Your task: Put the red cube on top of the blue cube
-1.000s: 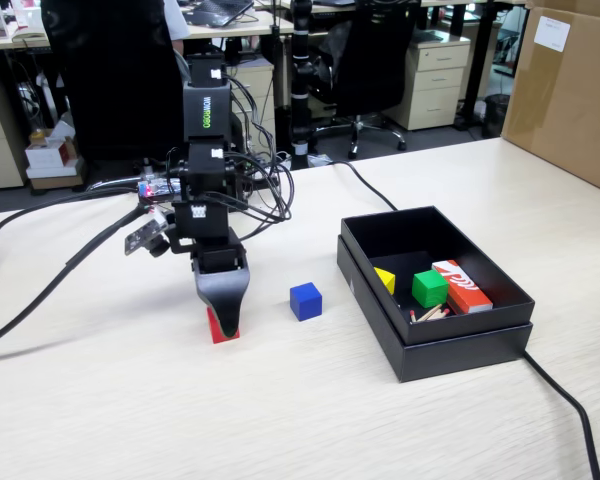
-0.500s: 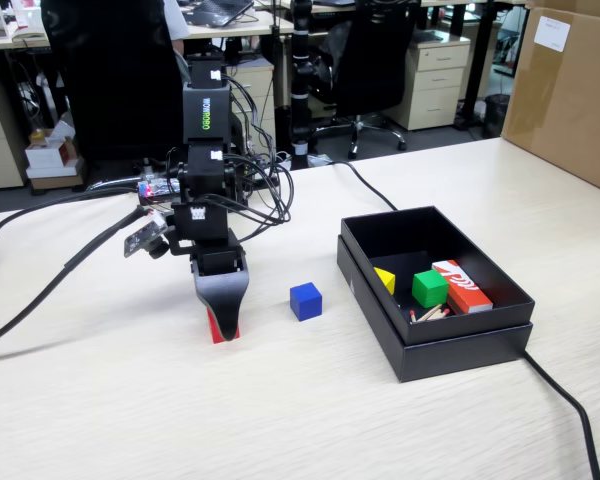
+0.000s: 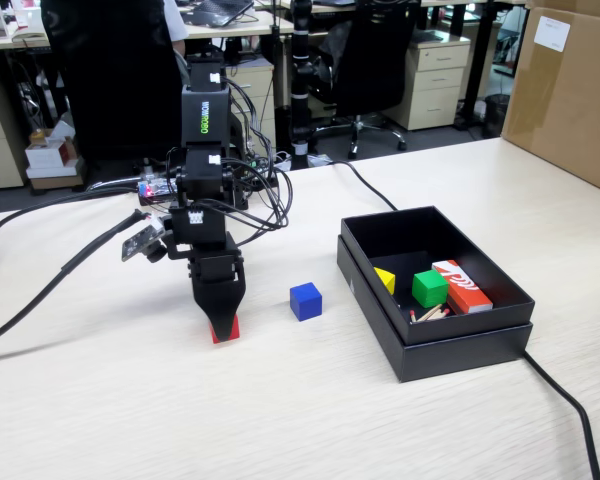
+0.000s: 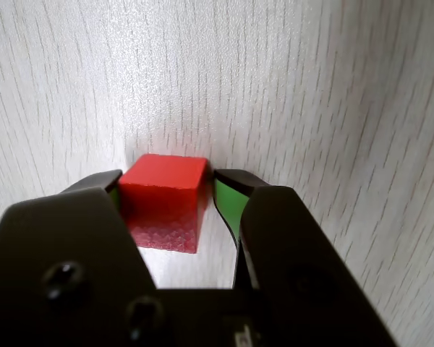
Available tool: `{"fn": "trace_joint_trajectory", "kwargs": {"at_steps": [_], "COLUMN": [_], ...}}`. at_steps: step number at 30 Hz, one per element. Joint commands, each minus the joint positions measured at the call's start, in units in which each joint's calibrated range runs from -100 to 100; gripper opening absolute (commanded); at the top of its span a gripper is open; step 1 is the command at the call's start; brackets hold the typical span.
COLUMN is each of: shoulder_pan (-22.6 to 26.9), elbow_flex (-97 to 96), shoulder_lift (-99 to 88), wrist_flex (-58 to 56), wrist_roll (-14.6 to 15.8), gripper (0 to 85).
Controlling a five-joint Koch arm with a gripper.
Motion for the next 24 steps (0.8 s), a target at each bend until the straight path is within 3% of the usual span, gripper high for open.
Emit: {"fn": "trace_joint_trajectory", "kwargs": {"at_steps": [1,6,17,24], "shoulder_pan": [-0.1,-0.1,1.3,5.3], "elbow_flex": [4.8,5.6,-4.0,-16.0], "shoulder_lift": [-1.0,-1.0,-21.6,-43.2], "wrist_flex": [-0.2,-0.1,-0.2,-0.2], "wrist_roll": [0.3,0.8,2.4,5.1], "gripper": [13.8,0.9,0.9,0.9]}}
